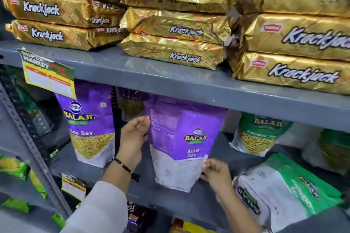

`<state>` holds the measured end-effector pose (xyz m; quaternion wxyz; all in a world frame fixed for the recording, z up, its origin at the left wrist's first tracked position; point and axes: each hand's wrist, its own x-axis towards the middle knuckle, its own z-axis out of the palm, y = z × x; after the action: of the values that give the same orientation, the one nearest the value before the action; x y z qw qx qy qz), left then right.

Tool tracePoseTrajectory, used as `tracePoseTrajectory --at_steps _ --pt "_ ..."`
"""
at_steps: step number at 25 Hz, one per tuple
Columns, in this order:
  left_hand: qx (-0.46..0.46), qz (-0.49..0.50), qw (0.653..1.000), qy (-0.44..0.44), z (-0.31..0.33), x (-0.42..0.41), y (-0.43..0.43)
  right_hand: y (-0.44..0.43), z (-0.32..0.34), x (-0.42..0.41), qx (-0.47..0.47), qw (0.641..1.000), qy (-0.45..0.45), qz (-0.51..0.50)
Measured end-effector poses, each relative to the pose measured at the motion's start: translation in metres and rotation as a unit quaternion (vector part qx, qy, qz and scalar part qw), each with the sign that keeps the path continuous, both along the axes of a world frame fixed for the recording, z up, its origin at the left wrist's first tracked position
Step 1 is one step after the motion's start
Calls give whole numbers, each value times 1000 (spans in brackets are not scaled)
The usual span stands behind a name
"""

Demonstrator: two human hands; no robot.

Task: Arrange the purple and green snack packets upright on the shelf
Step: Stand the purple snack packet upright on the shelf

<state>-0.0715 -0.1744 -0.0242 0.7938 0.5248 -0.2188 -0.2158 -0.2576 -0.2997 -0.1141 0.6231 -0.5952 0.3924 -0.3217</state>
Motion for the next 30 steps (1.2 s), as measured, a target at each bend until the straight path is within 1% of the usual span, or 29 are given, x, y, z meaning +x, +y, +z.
tracePoseTrajectory --at_steps 3,5,6,8,10,11,13,14,16,17,18,19,20,21,22,24,25,26,28,30 --pt "5 13 1000 3 -4 3 -7 18 -9 2 -31 998 -22 -45" --pt "17 4 1000 -4 -11 5 -7 31 -11 1 -58 994 -45 -80" --pt "31 -3 999 -14 -13 5 -7 39 -11 2 -67 994 -53 -69" --pt "33 -10 999 -39 -13 1 -5 55 -10 5 -98 994 -54 -10" --pt "14 30 997 -67 -13 -14 4 56 -10 9 -131 990 -30 30" --pt "19 67 993 -99 -16 -27 11 53 -9 9 -137 989 -23 56" --pt "72 125 971 -190 -27 -64 27 50 -7 8 -162 980 3 113" --pt "90 129 961 -227 -31 -84 34 51 -7 9 -189 973 20 129" --pt "72 90 950 -291 -37 -113 40 57 -6 12 -214 967 16 136" --pt "57 86 952 -288 -34 -114 39 58 -7 13 -201 972 -3 125" --pt "40 104 961 -253 -28 -104 35 56 -7 15 -171 979 -29 107" --pt "26 146 968 -203 -25 -84 29 52 -7 15 -136 985 -50 96" --pt "12 184 970 -160 -20 -60 23 48 -5 13 -109 987 -65 99" --pt "4 197 972 -125 -15 -34 17 44 -3 11 -90 987 -69 112" --pt "4 171 981 -90 -14 -8 9 40 0 10 -72 988 -67 122" --pt "0 66 998 -5 -13 19 -4 33 2 9 -44 989 -58 126" --pt "-6 19 999 28 -14 24 -8 31 3 10 -37 990 -57 123" --pt "-5 -4 999 45 -13 26 -9 31 3 12 -33 991 -52 117" --pt "5 -11 998 67 -12 24 -8 31 4 13 -30 993 -41 110" --pt "9 -22 997 67 -13 26 -5 36 5 13 -29 993 -43 106"
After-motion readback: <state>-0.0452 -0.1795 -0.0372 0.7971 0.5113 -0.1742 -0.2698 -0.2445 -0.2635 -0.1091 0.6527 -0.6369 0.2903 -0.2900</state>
